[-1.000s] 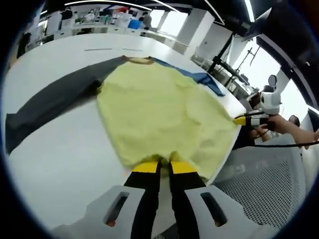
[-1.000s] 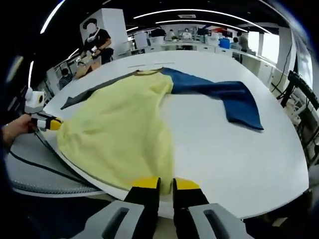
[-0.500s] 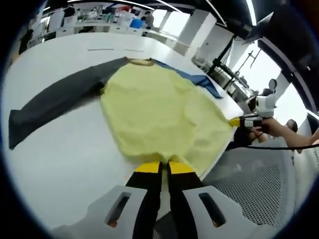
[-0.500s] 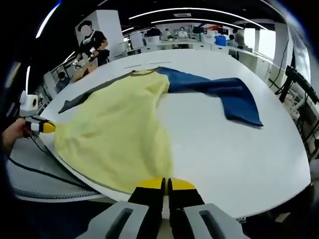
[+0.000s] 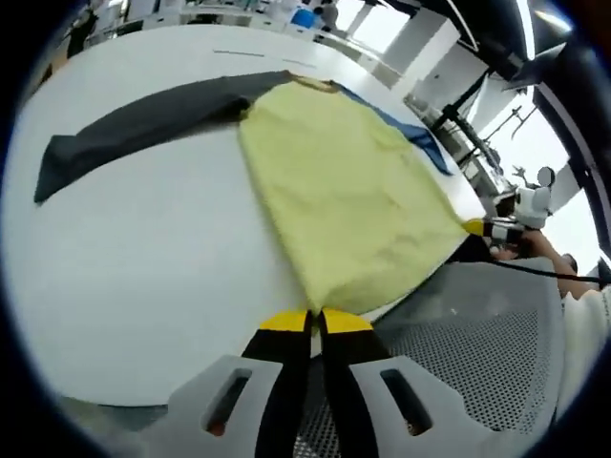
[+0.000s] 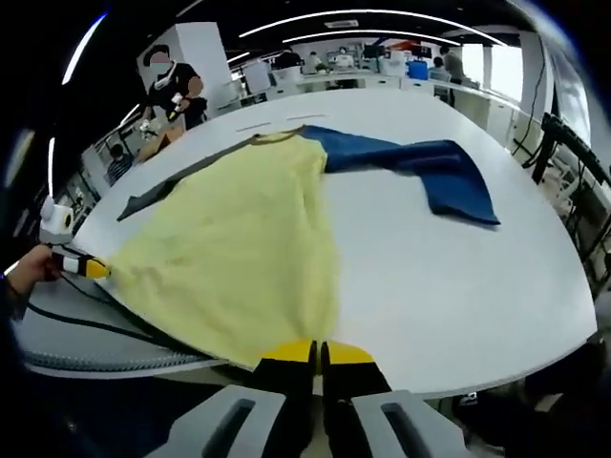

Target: Fold the garment on the visible template until the final outline fits inside the template.

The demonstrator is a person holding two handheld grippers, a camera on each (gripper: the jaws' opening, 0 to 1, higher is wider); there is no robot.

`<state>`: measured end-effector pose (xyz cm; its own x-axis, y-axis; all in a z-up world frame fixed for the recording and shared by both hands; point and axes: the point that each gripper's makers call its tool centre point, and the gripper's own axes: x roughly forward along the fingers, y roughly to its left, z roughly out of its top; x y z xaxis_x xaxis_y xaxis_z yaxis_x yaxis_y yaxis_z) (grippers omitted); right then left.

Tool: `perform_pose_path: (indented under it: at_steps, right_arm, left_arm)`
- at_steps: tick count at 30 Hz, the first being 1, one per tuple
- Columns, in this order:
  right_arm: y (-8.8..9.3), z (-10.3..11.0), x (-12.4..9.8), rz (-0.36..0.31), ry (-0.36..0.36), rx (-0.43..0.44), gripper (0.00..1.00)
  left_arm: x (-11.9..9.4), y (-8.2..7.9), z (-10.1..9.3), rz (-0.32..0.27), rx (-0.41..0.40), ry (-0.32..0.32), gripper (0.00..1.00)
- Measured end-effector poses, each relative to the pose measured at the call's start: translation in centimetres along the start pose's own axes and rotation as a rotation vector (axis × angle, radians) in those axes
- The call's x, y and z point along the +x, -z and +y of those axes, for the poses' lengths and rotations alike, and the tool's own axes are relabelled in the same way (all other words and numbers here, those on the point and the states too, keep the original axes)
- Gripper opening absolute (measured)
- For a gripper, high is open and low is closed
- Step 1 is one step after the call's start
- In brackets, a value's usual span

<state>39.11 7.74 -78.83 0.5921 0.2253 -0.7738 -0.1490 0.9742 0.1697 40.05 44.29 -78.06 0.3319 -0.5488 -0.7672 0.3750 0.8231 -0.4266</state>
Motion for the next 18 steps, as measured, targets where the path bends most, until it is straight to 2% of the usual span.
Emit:
perform_pose_path:
  at_steps: [6,12,15,18]
  right_arm:
    - [0.3,0.0,0.0,0.008,0.011,0.02,0.0]
    - [0.4,0.2,0.0,0.013,0.006,-0.021,0.0]
    - [-0.4,0.2,-0.1,-0.02,0.006,-0.017,0.03]
    - [-1.7,-0.4,-0.6,-0.063,0.003,0.012,0.15]
  left_arm:
    - [0.2,0.7,0.2,0.034,0.018,-0.028,0.01]
    - [0.3,1.2,0.5,0.048,0.046,-0.049,0.02]
    - [0.0,0.6,0.6,0.013,0.093,-0.064,0.07]
    - [-0.4,-0.4,0.4,-0.046,0.121,-0.057,0.15]
